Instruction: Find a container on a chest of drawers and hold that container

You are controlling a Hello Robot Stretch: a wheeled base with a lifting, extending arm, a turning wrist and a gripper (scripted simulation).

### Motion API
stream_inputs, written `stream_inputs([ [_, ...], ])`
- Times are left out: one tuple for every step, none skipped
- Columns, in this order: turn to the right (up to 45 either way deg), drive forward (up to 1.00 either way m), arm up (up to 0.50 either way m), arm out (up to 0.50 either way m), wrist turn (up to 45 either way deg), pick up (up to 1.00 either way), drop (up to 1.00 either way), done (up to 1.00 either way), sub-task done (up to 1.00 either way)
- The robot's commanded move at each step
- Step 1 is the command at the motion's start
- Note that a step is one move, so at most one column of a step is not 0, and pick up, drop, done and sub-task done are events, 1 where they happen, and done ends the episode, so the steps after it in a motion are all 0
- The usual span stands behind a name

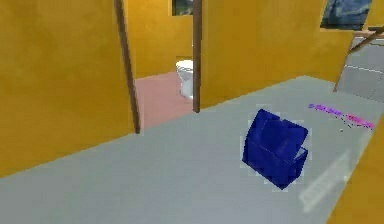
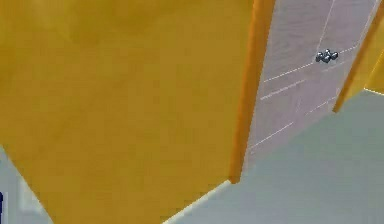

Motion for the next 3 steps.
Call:
stream_inputs([
  [0.0,1.0,0.0,0.0,0.0,0.0,0.0,0.0,0.0],
  [0.0,1.0,0.0,0.0,0.0,0.0,0.0,0.0,0.0],
  [45.0,0.0,0.0,0.0,0.0,0.0,0.0,0.0,0.0],
])
